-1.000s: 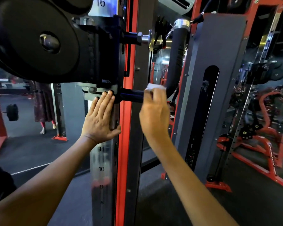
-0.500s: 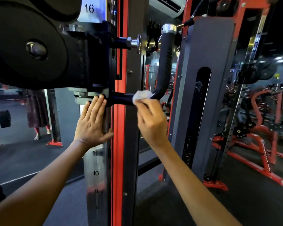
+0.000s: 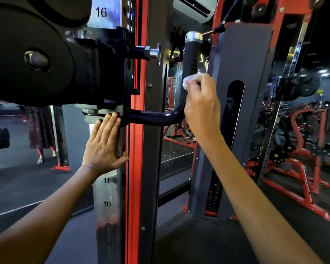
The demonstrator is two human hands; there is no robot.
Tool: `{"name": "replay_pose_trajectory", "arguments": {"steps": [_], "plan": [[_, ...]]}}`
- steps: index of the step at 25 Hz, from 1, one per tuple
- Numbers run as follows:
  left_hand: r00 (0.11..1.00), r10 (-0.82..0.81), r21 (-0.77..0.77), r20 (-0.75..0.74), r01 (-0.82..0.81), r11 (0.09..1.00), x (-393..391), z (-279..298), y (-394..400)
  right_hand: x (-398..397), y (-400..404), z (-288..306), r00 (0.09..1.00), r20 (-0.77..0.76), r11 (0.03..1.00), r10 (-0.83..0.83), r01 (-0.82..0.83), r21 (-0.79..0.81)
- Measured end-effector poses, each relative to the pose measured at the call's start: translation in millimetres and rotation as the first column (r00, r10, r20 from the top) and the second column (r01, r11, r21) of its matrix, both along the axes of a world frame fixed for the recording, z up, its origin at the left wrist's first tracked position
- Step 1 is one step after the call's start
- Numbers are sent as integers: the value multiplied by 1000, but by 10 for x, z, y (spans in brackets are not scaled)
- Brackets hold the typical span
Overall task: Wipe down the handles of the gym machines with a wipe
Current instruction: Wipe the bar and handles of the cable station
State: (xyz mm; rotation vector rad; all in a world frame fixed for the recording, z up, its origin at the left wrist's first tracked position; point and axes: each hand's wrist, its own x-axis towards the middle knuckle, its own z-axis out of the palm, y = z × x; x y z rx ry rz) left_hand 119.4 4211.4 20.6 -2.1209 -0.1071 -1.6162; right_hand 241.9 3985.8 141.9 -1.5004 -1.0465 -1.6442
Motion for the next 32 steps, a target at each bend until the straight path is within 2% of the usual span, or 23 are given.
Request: {"name": "replay_pose_trajectory", "arguments": {"steps": [4,7,9,11,13,15,18,20,23,26,28,30,32], "plan": [[1000,5,6,-5,-5,1000,4,3,15,-222,108,-339,982,-100,968,-163,139,-207],[1000,2,-1,-6,-2,1000,16,-16,29,-553,239,-379,925,-272,919,-265,157,-361],[1000,10,-5,-9,-10,1000,11,-8,30,-714,431,-270,864,-446,908,-234,30,-418],[999,28,-15,-21,-28,999,-6,5,29,-865,639,-153,846,-511,889,-152,-108,-444],[998,40,-44,-38,-42,998,-24,4,-9,-951,734,-149,881,-470,862,-54,-196,-467],[998,47,-77,-46,-51,996,-21,-8,-70,-902,626,-225,917,-399,832,-16,-209,-514],[995,83,-83,-52,-87,993,-38,-16,-159,-636,280,-326,961,-275,821,-11,-148,-551],[991,88,3,-99,-88,996,-79,13,-223,-508,77,-282,977,-207,823,-60,-69,-564],[969,92,197,-228,-46,979,-58,170,-349,-372,-124,-6,979,-171,882,-108,15,-471],[953,174,152,-248,-139,979,87,440,-450,-175,-233,533,988,-135,959,-80,39,-281],[931,242,146,-273,-208,967,153,530,-455,-48,-243,839,989,-145,971,15,-49,-233],[937,238,115,-255,-215,970,196,510,-442,44,-206,889,985,-134,961,105,-135,-241],[962,183,82,-204,-169,982,232,483,-432,89,-183,640,987,-83,952,135,-152,-264]]}}
